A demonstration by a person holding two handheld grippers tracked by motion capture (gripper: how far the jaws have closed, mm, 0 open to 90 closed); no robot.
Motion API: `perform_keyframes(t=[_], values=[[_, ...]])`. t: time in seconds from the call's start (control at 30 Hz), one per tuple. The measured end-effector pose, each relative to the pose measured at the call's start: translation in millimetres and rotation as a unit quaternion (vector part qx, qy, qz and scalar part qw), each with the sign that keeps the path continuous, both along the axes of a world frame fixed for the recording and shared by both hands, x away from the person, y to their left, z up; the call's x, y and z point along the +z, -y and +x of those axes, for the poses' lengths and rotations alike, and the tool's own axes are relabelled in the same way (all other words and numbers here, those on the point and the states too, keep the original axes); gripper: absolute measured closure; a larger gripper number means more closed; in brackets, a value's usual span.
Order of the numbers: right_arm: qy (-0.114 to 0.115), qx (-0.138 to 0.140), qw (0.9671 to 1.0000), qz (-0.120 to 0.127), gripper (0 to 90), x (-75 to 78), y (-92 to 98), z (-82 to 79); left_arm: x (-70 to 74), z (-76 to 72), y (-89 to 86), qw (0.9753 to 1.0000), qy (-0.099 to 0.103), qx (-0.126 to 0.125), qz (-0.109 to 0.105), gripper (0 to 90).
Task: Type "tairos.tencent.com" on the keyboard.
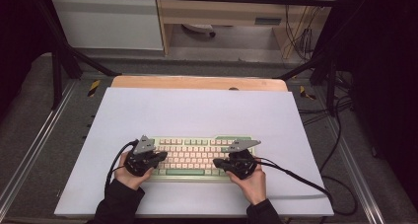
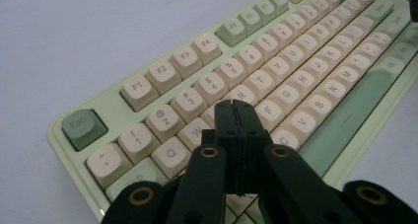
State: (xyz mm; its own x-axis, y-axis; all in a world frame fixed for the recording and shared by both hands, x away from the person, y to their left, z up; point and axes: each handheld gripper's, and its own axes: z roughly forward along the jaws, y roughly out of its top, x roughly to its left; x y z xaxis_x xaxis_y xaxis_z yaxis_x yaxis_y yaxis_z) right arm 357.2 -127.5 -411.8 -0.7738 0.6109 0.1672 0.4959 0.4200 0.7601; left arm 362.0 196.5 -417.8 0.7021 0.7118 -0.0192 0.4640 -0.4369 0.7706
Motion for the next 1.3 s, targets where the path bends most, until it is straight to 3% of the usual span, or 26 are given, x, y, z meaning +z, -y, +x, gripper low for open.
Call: perform_keyframes(t=[0.6,1.3], values=[[-0.003,0.018,0.9998,-0.001,90.0,0.6,-21.8,1.1,0.2,-10.3,-23.5,0.9999,0.001,0.008,-0.015,89.8],[-0.008,0.034,0.9994,-0.006,90.0,-7.9,-66.9,10.9,-1.7,-11.5,-35.0,0.9996,-0.003,0.014,-0.026,89.8]])
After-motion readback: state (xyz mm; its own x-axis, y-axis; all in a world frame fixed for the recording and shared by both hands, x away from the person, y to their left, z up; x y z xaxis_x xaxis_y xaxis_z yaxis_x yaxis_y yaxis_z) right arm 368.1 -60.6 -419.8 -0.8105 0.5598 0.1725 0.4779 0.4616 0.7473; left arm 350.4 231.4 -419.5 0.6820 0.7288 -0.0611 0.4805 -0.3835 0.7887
